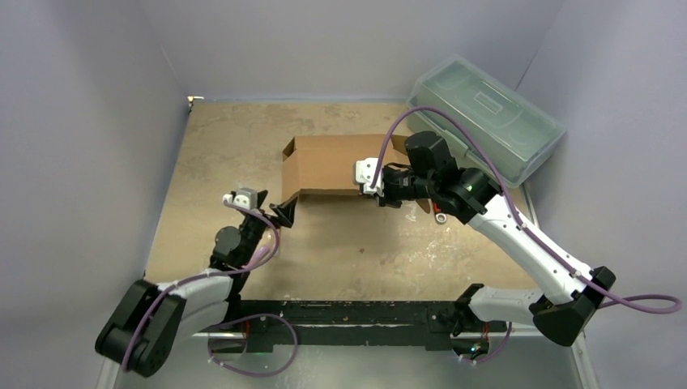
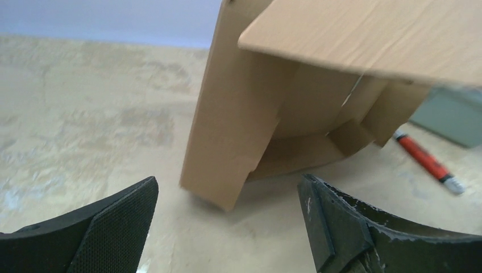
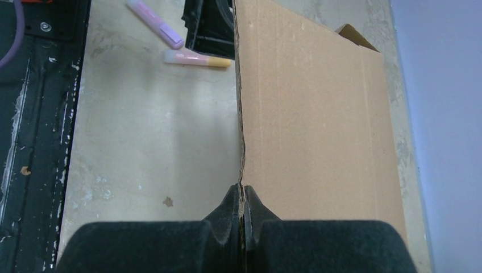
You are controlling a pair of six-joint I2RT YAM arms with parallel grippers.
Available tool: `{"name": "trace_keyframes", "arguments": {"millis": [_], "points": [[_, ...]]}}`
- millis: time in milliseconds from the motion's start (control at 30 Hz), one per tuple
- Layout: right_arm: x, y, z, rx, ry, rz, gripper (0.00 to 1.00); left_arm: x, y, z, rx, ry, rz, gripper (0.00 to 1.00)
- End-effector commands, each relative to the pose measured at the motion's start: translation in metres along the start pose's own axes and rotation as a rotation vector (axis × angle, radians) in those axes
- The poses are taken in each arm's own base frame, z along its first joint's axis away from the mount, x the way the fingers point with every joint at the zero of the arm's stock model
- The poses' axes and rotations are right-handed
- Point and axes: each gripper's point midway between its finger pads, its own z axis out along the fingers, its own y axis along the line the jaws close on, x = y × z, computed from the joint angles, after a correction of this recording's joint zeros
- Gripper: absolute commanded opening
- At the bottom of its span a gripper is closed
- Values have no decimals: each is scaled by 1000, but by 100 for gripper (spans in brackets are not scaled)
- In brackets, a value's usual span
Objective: Fold the paper box
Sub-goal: Fold the paper box at the center of the board.
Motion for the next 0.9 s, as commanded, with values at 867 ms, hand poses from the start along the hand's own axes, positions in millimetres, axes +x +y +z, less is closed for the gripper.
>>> {"name": "trace_keyframes", "arguments": {"millis": [867], "points": [[-35,-20,7,-46,-48,15,0,11,29,75,82,-87,32,75]]}}
